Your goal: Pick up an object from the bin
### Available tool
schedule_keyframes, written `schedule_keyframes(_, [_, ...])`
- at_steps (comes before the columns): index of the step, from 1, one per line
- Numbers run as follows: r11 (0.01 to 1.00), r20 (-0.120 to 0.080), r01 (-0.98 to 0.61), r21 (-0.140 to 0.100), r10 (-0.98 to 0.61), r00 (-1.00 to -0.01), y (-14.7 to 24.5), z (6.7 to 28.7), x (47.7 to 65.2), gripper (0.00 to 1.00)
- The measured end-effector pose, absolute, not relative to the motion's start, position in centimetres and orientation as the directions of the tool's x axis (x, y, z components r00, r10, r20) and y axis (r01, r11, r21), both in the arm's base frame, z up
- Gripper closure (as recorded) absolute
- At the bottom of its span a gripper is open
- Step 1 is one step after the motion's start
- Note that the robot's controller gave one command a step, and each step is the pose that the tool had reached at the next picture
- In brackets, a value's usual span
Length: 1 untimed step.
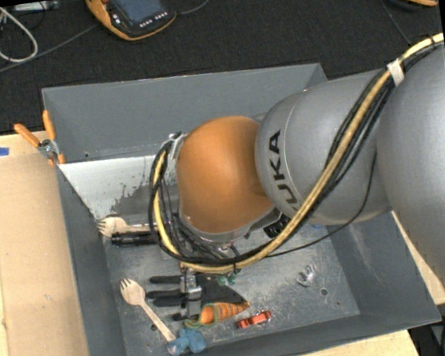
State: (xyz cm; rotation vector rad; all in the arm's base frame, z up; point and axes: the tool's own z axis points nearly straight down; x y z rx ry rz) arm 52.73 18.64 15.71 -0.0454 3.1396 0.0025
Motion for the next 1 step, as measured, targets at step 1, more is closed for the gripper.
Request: schedule_keyframes(1, [1.0,0.002,-0.017,0.001,-0.017,-1.0,19.15,13.84,51.73,0.0])
